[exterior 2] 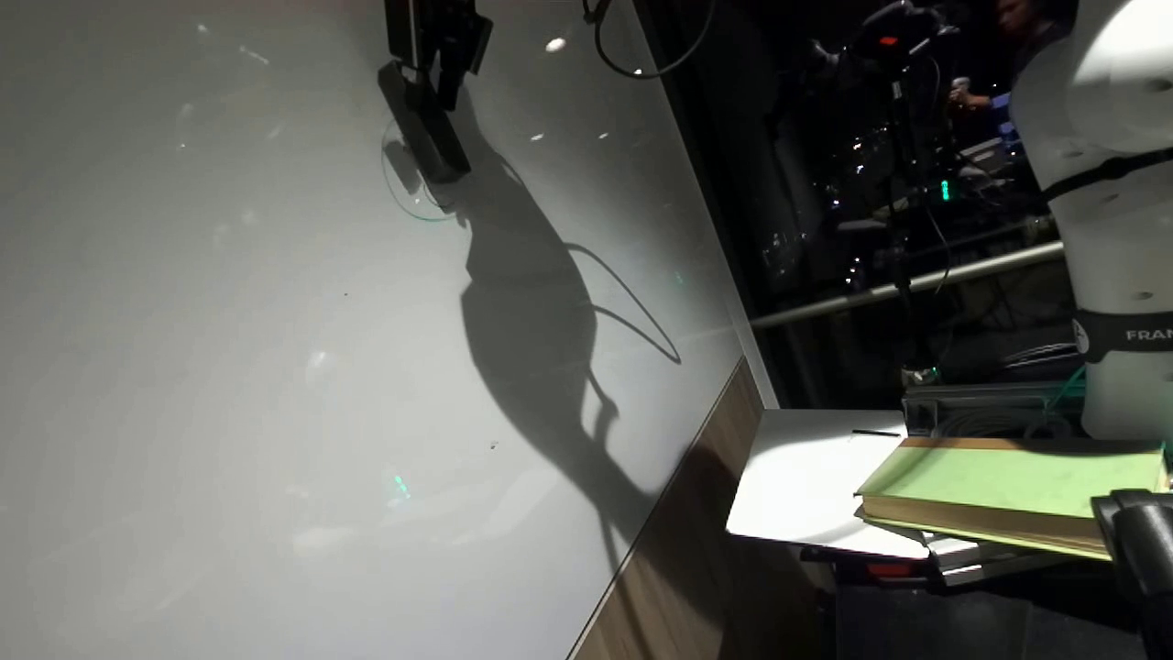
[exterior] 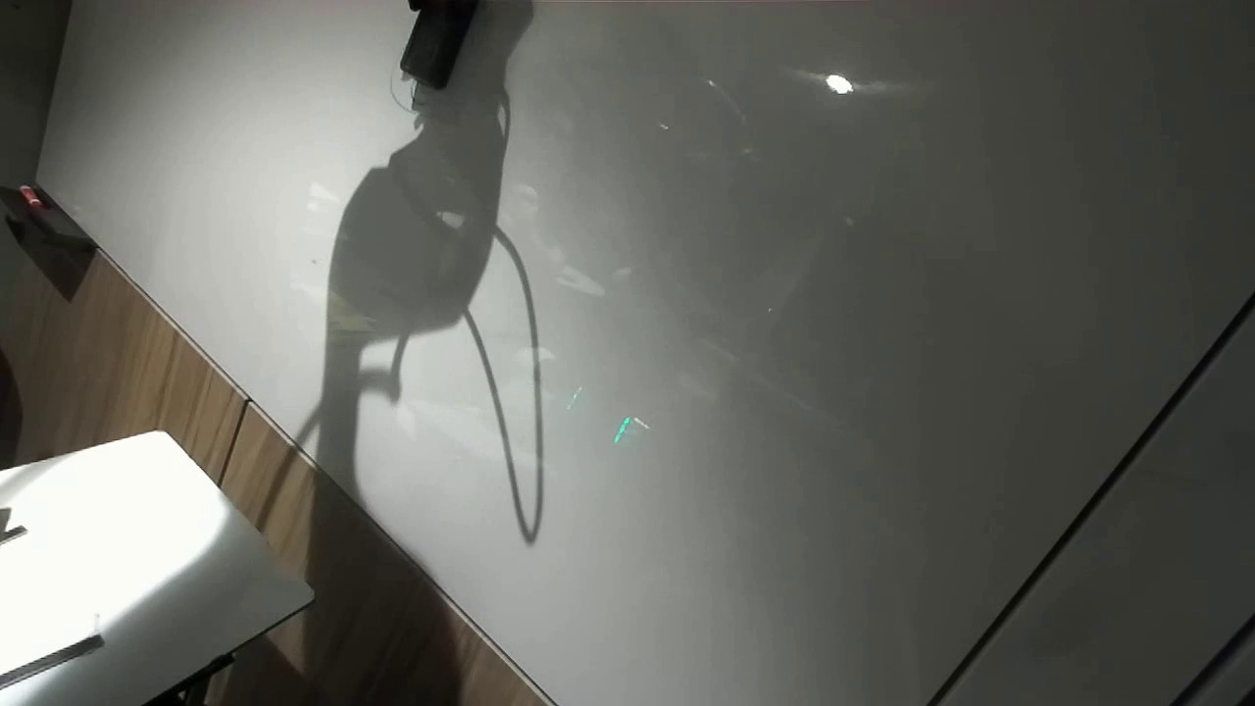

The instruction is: Use the duster erase the markings on the board

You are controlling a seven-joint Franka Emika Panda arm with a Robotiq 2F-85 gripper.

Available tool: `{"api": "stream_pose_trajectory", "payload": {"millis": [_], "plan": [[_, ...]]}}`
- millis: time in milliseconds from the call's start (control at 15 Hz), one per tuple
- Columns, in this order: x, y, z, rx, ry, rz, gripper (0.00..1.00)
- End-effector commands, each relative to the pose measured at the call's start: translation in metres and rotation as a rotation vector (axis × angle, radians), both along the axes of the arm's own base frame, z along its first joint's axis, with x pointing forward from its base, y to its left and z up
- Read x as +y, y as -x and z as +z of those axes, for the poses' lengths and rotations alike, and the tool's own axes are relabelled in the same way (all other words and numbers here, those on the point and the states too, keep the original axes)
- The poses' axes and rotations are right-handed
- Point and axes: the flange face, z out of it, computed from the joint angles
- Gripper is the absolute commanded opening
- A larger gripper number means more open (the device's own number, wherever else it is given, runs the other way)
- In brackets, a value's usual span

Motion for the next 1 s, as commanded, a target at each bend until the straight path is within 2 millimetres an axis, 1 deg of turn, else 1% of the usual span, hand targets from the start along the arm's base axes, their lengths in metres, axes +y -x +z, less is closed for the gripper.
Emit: {"api": "stream_pose_trajectory", "payload": {"millis": [0,133,333,400,533,800,933], "plan": [[-0.024,-0.03,0.032,-0.059,0.017,-0.048,0.27],[-0.031,-0.038,0.014,-0.029,0.026,-0.058,0.27],[-0.035,-0.044,-0.024,0.008,0.044,-0.062,0.27],[-0.038,-0.047,-0.041,0.027,0.055,-0.066,0.27],[-0.044,-0.05,-0.067,0.064,0.083,-0.082,0.27],[-0.065,-0.061,-0.125,0.141,0.133,-0.12,0.27],[-0.07,-0.061,-0.141,0.166,0.147,-0.137,0.27]]}}
